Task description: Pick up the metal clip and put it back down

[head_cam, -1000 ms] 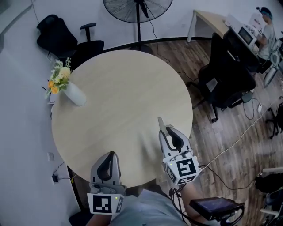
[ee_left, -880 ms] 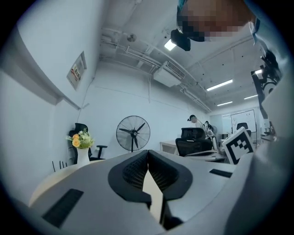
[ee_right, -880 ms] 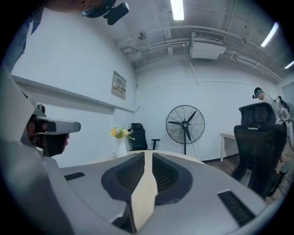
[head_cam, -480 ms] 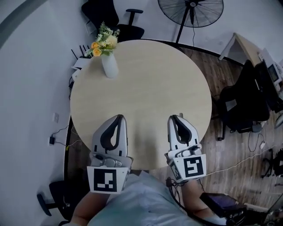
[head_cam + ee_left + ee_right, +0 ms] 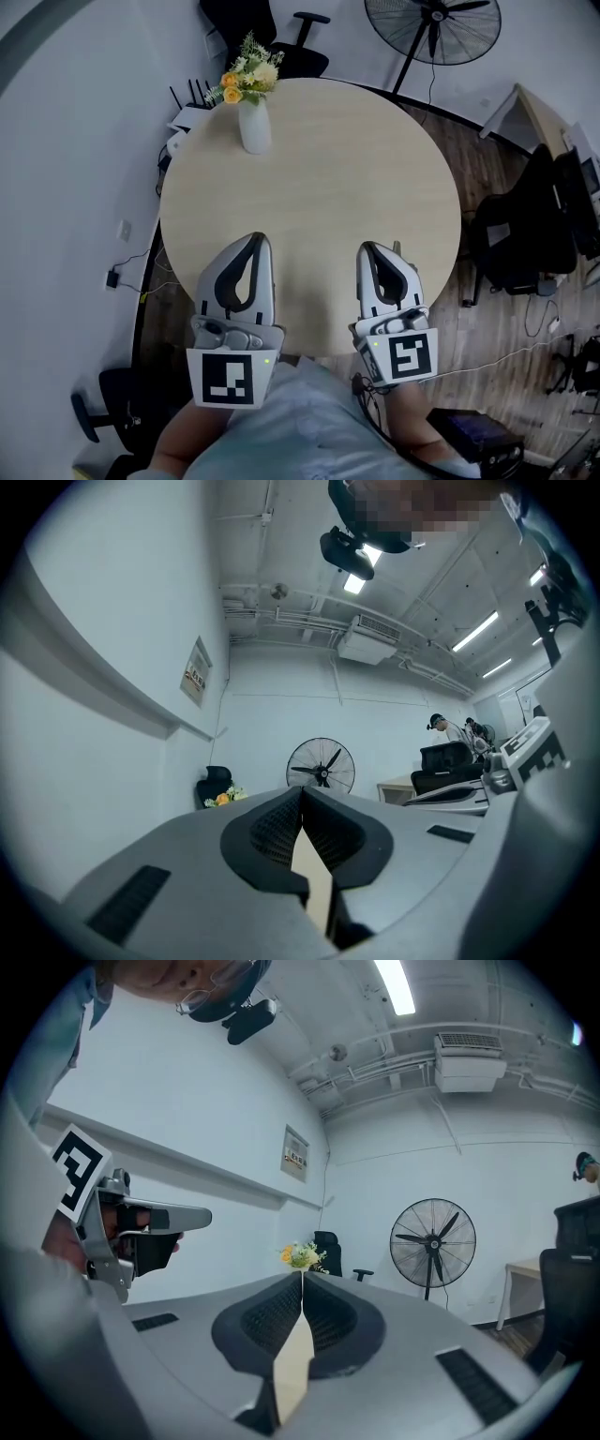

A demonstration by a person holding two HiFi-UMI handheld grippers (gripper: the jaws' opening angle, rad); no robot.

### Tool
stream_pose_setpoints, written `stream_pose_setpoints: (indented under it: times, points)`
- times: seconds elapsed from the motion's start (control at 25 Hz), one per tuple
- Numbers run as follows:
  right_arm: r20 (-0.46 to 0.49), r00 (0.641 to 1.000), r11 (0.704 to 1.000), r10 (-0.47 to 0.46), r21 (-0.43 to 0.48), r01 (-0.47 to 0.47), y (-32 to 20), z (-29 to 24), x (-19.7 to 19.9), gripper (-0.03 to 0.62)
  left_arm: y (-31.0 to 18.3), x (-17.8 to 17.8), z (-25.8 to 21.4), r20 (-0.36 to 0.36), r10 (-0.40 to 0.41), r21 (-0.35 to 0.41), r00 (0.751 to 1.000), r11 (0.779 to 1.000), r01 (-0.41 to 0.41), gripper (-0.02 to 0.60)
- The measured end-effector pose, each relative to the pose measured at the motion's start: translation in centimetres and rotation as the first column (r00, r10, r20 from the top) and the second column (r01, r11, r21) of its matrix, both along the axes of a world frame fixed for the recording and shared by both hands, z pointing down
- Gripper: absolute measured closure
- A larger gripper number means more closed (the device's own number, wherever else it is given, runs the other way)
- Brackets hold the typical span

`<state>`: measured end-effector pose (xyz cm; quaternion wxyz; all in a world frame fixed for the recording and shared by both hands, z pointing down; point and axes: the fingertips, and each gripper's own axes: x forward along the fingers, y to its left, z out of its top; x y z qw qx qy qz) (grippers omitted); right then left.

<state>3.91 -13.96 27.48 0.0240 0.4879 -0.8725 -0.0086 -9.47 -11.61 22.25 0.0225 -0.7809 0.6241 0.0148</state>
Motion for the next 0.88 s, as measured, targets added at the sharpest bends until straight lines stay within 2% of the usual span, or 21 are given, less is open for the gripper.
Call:
stream_pose_setpoints:
  times: [0.44, 0.88]
  points:
    - [-0.008, 1.0, 1.0, -0.012, -0.019, 0.011, -0.11, 0.9, -0.04, 0.546, -0.13, 0.09, 0.75, 0.005, 0.007, -0.025, 1.0, 1.0, -0.007, 0.563]
    - [0.026, 1.0, 1.0, 0.008, 0.009, -0.009, -0.76, 0.17, -0.02, 0.546, -0.27, 0.5, 0.86, 0.028, 0.021, -0.018, 0.999, 1.0, -0.02, 0.563]
